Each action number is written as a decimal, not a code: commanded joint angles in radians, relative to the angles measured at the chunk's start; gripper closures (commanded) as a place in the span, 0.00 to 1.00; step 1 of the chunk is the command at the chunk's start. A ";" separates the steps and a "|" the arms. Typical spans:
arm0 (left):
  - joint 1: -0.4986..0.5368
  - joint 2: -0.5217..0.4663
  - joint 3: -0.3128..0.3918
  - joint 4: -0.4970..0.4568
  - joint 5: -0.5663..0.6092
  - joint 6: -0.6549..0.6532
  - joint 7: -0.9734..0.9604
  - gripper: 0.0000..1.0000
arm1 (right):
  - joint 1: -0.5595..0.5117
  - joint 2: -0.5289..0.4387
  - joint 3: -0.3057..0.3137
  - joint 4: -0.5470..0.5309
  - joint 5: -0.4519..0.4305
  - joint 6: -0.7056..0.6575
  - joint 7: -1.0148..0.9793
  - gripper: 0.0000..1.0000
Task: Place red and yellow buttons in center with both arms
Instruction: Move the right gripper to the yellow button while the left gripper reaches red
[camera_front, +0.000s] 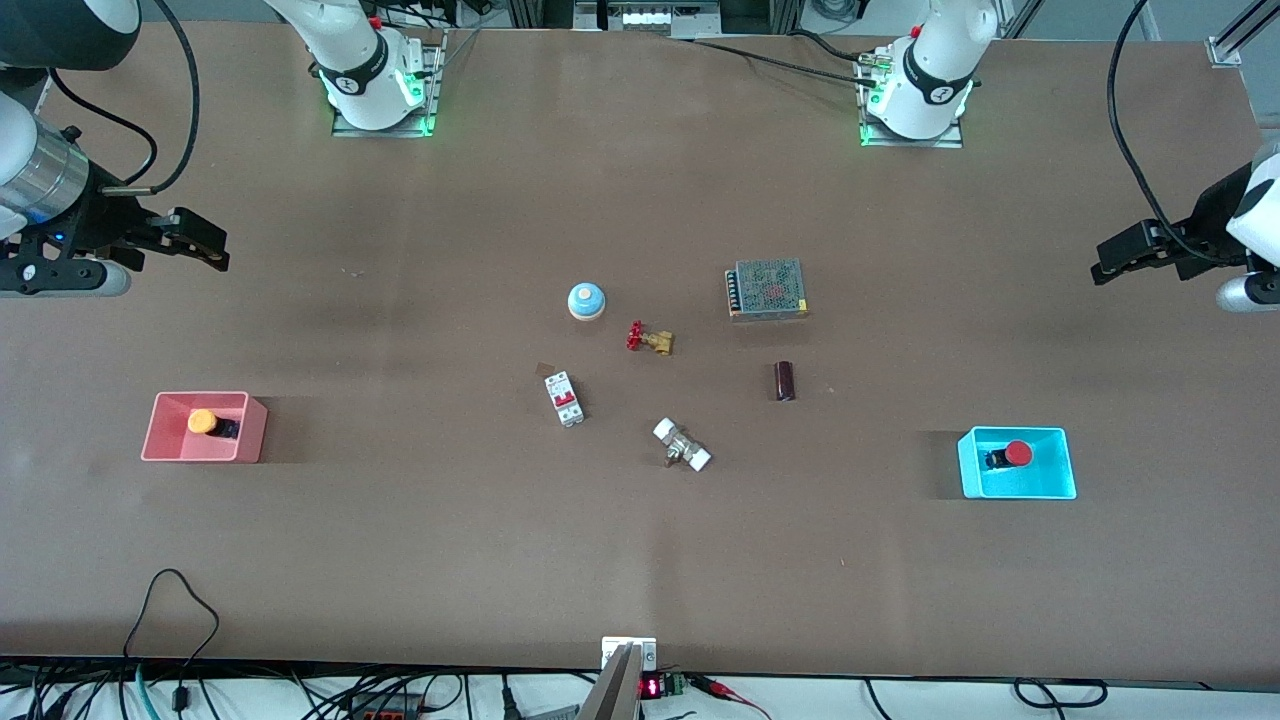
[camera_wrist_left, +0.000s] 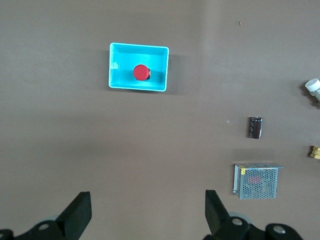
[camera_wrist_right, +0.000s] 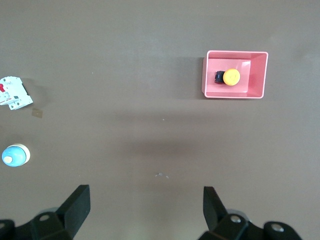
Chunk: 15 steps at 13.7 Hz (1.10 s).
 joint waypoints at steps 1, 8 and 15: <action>0.011 -0.036 -0.009 -0.044 0.012 0.008 0.017 0.00 | -0.015 -0.012 0.006 -0.014 0.002 0.002 -0.021 0.00; 0.004 0.029 -0.010 -0.034 0.015 0.028 0.018 0.00 | -0.043 0.021 0.006 -0.011 0.008 0.010 -0.029 0.00; 0.009 0.270 0.000 -0.017 0.016 0.178 0.015 0.00 | -0.116 0.203 0.006 -0.011 -0.039 0.153 -0.089 0.00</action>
